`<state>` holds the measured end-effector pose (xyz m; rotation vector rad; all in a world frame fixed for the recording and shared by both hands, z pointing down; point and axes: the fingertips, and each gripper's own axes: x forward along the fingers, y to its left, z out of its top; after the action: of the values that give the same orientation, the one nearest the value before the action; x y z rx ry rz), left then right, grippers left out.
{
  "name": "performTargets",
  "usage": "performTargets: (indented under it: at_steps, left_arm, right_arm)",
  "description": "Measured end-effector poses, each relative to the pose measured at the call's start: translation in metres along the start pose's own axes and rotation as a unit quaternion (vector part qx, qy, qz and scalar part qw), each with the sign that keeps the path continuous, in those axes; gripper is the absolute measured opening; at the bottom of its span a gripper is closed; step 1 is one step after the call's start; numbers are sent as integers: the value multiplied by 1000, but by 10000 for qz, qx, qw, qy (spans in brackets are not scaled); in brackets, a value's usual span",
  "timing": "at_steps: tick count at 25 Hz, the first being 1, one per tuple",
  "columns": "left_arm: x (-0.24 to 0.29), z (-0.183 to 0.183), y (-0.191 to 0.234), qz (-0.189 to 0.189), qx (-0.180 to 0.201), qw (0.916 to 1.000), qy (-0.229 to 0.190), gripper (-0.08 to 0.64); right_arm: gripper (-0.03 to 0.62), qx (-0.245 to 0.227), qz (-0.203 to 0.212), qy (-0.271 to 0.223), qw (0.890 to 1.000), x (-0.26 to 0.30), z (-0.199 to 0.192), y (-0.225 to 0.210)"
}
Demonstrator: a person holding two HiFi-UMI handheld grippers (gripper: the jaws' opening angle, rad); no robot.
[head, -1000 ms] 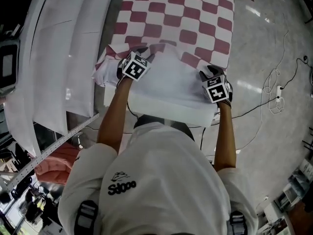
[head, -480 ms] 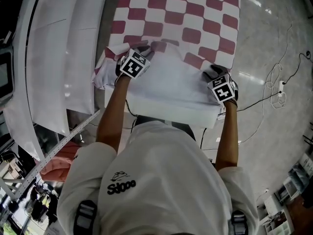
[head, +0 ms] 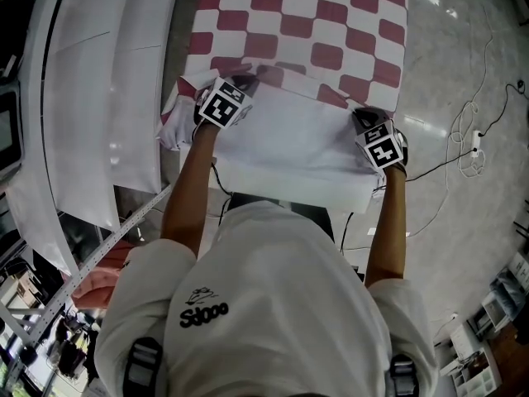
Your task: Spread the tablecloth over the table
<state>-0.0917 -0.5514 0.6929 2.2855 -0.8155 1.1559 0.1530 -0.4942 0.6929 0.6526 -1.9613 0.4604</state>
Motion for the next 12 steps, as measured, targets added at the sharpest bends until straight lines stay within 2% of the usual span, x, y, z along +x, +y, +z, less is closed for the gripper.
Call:
performTargets:
  at_steps: [5, 12]
  left_arm:
    - [-12, 9, 1, -23, -96, 9996, -252, 31]
    - [-46, 19, -14, 66, -154, 9980, -605, 31]
  right_arm:
    - [32, 132, -64, -393, 9991, -25, 13, 4]
    - [32, -53, -285, -710, 9971, -60, 21, 18]
